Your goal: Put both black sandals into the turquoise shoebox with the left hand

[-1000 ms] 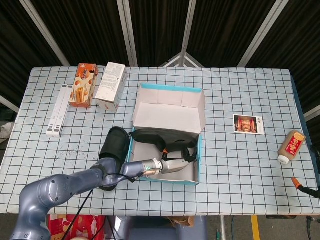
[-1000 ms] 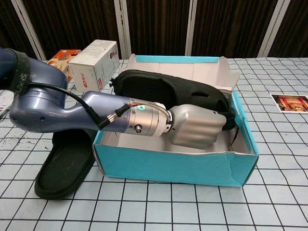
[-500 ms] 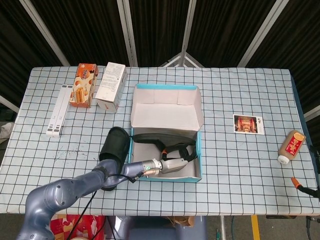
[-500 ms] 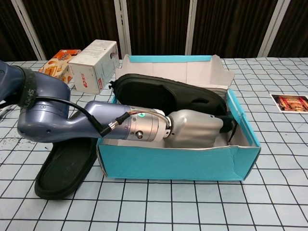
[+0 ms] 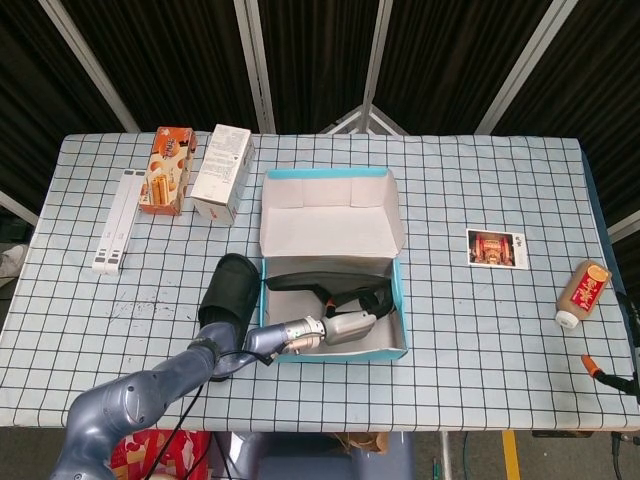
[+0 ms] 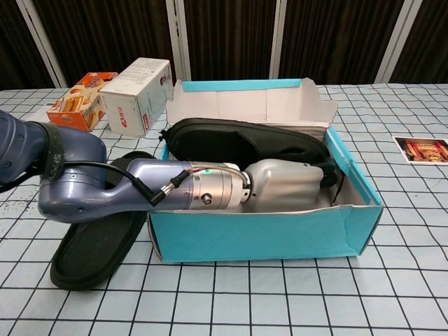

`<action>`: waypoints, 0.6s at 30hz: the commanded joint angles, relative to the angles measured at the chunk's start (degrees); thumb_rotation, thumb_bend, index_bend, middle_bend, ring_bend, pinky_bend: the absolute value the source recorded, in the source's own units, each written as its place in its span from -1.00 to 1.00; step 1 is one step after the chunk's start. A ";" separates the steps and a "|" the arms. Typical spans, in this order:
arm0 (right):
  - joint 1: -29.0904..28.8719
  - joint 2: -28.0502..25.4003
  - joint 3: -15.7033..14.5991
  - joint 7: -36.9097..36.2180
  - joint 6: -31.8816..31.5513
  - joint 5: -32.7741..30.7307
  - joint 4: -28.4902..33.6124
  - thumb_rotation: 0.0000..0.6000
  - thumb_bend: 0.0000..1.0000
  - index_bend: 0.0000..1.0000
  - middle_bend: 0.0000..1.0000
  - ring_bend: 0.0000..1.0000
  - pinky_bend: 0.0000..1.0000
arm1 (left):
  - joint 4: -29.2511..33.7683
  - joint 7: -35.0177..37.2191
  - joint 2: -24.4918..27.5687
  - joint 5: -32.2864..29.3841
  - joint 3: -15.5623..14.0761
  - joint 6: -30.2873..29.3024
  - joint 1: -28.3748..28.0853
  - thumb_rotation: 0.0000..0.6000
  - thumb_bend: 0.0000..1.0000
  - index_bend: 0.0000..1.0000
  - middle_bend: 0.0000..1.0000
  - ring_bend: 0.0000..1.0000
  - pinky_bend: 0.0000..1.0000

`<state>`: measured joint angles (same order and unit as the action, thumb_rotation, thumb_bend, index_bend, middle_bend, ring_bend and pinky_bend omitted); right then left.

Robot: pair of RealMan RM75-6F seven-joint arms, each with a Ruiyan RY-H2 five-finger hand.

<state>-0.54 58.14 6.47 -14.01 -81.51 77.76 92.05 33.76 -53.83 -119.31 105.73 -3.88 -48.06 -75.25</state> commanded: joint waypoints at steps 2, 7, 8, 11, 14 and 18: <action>0.00 0.04 -0.09 0.00 0.04 0.11 0.03 1.00 -0.53 -0.79 -0.67 -0.60 -0.55 | -2.06 0.43 -1.10 -0.84 0.72 -0.02 0.39 1.00 -0.02 -0.02 -0.01 -0.71 -0.60; 0.00 0.08 -0.08 -0.14 0.07 0.04 -0.09 1.00 -0.53 -0.79 -0.67 -0.60 -0.55 | -3.24 2.13 -1.62 -1.79 1.36 -0.05 0.57 1.00 -0.09 -0.06 -0.03 -0.71 -0.60; -0.02 0.09 -0.06 -0.15 0.10 0.01 -0.13 1.00 -0.53 -0.79 -0.67 -0.60 -0.55 | -3.50 2.42 -1.72 -1.90 1.44 -0.22 0.60 1.00 -0.12 -0.09 -0.05 -0.71 -0.60; -0.10 0.11 -0.07 -0.39 0.36 -0.07 -0.27 1.00 -0.53 -0.79 -0.67 -0.60 -0.55 | -3.99 3.17 -1.93 -2.45 1.78 -0.70 0.99 1.00 -0.19 -0.16 -0.06 -0.71 -0.60; -0.18 0.11 -0.06 -0.35 0.45 -0.05 -0.32 1.00 -0.53 -0.79 -0.67 -0.60 -0.55 | -3.76 3.11 -1.79 -3.16 2.44 -1.54 1.45 1.00 -0.23 -0.26 -0.11 -0.71 -0.60; -0.20 0.18 -0.12 -0.22 0.42 0.07 -0.27 1.00 -0.53 -0.79 -0.67 -0.60 -0.55 | -2.33 1.50 -0.78 -3.59 2.90 -2.20 1.76 1.00 -0.26 -0.45 -0.26 -0.71 -0.60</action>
<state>-0.73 58.32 6.35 -14.23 -81.09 77.83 91.78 31.01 -51.89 -120.44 102.24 -1.12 -49.99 -73.60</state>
